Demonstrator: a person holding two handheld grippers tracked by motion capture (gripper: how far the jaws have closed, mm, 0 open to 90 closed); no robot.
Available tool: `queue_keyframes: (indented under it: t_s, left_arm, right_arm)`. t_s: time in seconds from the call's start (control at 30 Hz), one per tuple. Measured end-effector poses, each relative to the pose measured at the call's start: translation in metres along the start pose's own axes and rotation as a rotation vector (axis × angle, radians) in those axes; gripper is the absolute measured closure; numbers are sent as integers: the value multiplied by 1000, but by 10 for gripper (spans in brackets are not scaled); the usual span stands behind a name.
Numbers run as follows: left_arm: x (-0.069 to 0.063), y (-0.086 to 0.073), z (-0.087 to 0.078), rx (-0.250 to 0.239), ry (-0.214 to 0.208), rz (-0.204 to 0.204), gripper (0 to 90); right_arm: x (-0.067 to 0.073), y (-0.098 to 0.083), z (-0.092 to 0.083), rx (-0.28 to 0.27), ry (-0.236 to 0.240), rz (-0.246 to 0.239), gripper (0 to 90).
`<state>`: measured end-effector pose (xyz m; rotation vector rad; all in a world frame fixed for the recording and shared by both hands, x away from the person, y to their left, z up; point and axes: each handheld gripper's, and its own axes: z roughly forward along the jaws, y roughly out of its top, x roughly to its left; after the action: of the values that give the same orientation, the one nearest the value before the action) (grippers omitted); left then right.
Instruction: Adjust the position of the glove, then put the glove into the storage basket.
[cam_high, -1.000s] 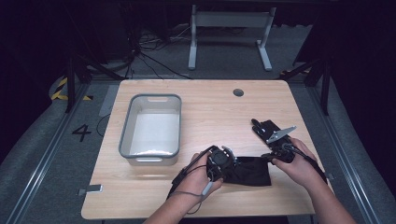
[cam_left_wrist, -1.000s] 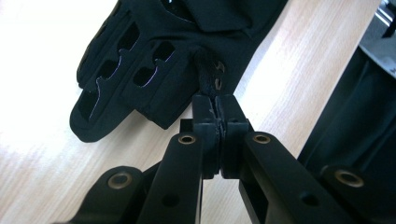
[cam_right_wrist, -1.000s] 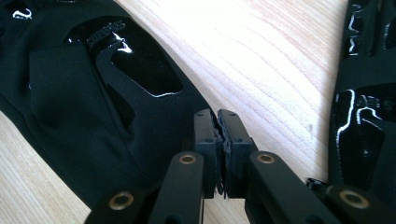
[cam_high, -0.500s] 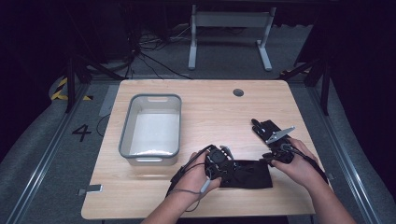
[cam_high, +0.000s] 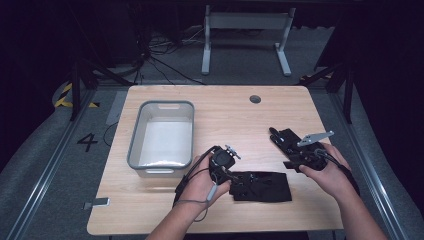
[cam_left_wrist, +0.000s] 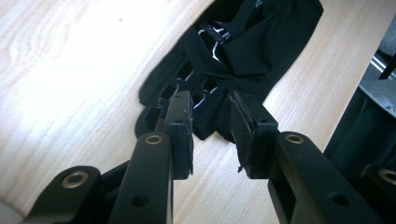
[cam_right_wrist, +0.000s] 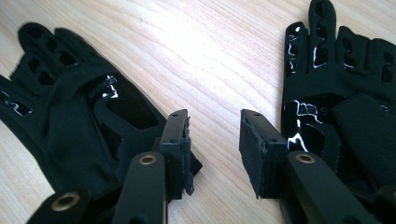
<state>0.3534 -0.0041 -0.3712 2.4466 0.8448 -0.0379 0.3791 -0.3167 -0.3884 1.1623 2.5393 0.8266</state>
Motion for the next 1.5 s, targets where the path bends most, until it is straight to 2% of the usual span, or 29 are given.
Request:
queue_keyframes:
  t_s: [0.13,0.37,0.43,0.47,0.5,0.57,0.7,0.77,0.83,1.03,1.13,1.2,1.27,1.37,1.4,1.5]
  left_arm:
    - [4,-1,-2,-1,-1,-11,678]
    - [17,-3,-5,-11,-7,-26,672]
    - [21,-4,-7,-21,-2,-30,672]
    - [21,-4,-7,-21,-2,-30,671]
    - [24,-5,-8,-22,-4,-28,671]
    - [24,-6,-8,-25,-6,-28,668]
    - [28,-11,-9,-25,-18,-21,654]
    - [29,-12,-9,-26,-21,-19,653]
    - [29,-15,-11,-27,-31,-22,653]
    - [29,-23,-15,-32,-21,-30,643]
    - [30,-28,-17,-35,-10,-44,641]
    - [31,-30,-17,-36,-8,-43,642]
    - [31,-30,-17,-34,-7,-43,642]
    - [31,-30,-16,-34,-5,-46,640]
    - [31,-30,-16,-30,-6,-46,640]
    - [31,-30,-15,-30,-5,-46,640]
  right_arm:
    - [-2,0,-4,-20,-2,8,642]
    - [-10,-2,-11,-41,-11,52,650]
    - [-17,-4,-15,-57,-10,82,666]
    - [-17,-4,-15,-57,-10,82,666]
    - [-22,-5,-17,-61,-23,105,679]
    - [-26,-6,-20,-67,-41,118,684]
    - [-38,-6,-23,-87,-52,157,684]
    - [-42,-7,-24,-90,-58,162,684]
    - [-54,-9,-22,-88,-77,185,681]
    - [-69,-11,-11,-73,-88,208,675]
    - [-79,-11,-4,-63,-131,219,663]
    - [-83,-13,1,-61,-149,218,643]
    - [-87,-15,6,-64,-133,216,625]
    - [-92,-17,12,-65,-139,215,606]
    - [-94,-19,15,-57,-170,203,593]
    - [-98,-21,16,-59,-190,200,581]
